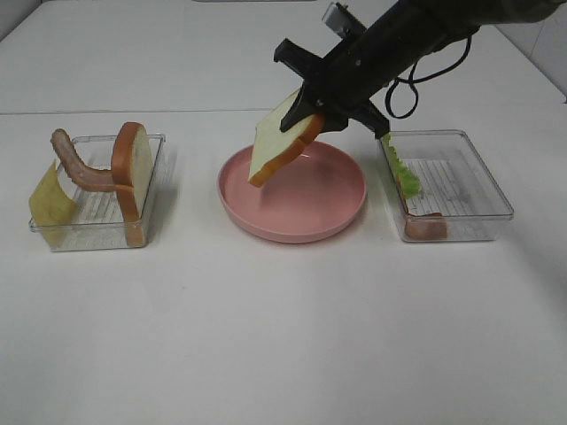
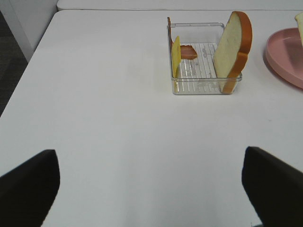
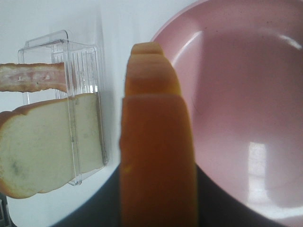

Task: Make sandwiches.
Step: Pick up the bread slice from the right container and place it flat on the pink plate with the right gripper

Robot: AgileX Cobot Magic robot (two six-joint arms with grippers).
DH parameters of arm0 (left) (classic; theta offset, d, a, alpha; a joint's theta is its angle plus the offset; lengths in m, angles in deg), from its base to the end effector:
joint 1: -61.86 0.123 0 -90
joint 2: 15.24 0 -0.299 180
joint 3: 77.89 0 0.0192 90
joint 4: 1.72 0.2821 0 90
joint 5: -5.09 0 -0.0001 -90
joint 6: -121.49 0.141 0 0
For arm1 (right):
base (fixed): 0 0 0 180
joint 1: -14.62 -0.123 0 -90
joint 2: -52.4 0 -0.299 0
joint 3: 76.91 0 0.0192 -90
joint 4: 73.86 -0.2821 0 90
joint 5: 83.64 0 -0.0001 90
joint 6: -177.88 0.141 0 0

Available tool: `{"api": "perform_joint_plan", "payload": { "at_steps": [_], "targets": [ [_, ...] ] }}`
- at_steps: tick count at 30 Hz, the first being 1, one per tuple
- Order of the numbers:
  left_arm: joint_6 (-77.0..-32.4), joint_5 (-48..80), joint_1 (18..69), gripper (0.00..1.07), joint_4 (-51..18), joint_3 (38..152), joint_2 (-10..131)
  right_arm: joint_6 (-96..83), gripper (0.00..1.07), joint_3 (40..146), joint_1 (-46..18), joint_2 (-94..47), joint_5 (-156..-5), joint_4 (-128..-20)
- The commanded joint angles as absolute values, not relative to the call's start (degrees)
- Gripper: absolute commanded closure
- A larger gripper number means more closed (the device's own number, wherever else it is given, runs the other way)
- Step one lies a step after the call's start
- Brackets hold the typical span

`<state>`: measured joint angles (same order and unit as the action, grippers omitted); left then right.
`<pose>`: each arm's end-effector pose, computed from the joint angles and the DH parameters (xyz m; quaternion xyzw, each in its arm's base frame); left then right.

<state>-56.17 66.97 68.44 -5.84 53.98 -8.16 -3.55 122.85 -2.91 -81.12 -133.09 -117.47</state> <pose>0.0500 -0.0032 0.2725 -0.0294 0.8520 0.0048 0.5227 0.4777 0.2285 0.1358 0.0437 0.9385 0.3304 0.0902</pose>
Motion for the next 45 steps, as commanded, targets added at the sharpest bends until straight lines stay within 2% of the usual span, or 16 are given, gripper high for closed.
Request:
{"api": "perform_joint_plan", "payload": {
  "at_steps": [1,15,17,18,19,20,21,22,23,24,25,26,27,36,38,45],
  "targets": [
    [-56.22,66.80,68.16,0.06,-6.07,54.03,-8.85,-5.16,1.07,123.08,-3.25,-83.41,-132.34,-120.90],
    [-56.22,66.80,68.16,0.06,-6.07,54.03,-8.85,-6.36,1.07,123.08,-3.25,-87.88,-132.34,-124.05],
    [-56.22,66.80,68.16,0.06,-6.07,54.03,-8.85,-6.36,0.99,123.08,-3.25,-87.88,-132.11,-123.83],
    [-56.22,66.80,68.16,0.06,-6.07,54.03,-8.85,-6.36,0.99,123.08,-3.25,-87.88,-132.11,-123.83],
    [-56.22,66.80,68.16,0.06,-6.07,54.03,-8.85,-6.36,0.86,123.08,-3.25,-87.88,-132.06,-123.83],
    [-56.22,66.80,68.16,0.06,-6.07,54.03,-8.85,-6.36,0.86,123.08,-3.25,-87.88,-132.06,-123.83],
    [-56.22,66.80,68.16,0.06,-6.07,54.03,-8.85,-6.25,0.68,123.08,-3.25,-87.88,-131.60,-123.83],
    [-56.22,66.80,68.16,0.06,-6.07,54.03,-8.85,-6.19,0.60,123.08,-3.25,-87.88,-131.54,-123.88],
    [-56.22,66.80,68.16,0.06,-6.07,54.03,-8.85,-6.19,0.60,123.08,-3.25,-87.88,-131.54,-123.88],
    [-56.22,66.80,68.16,0.06,-6.07,54.03,-8.85,-6.19,0.42,123.08,-3.25,-87.88,-131.48,-123.88],
    [-56.22,66.80,68.16,0.06,-6.07,54.03,-8.85,-6.19,0.42,123.08,-3.25,-87.88,-131.48,-123.88],
    [-56.22,66.80,68.16,0.06,-6.07,54.03,-8.85,-6.36,0.31,123.08,-3.14,-87.88,-131.77,-123.83],
    [-56.22,66.80,68.16,0.06,-6.07,54.03,-8.85,-6.36,0.28,123.08,-3.14,-87.88,-132.00,-123.83],
    [-56.22,66.80,68.16,0.06,-5.96,54.03,-8.85,-5.85,0.28,123.08,-3.14,-87.37,-133.77,-120.16],
    [-56.22,66.80,68.16,0.06,-5.96,54.03,-8.85,-2.98,0.28,123.08,-3.14,-85.71,-133.95,-113.91],
    [-56.17,66.80,68.16,0.06,-5.84,54.03,-8.85,-1.15,0.28,123.08,-3.14,-82.33,-134.06,-108.07]
  ]
}}
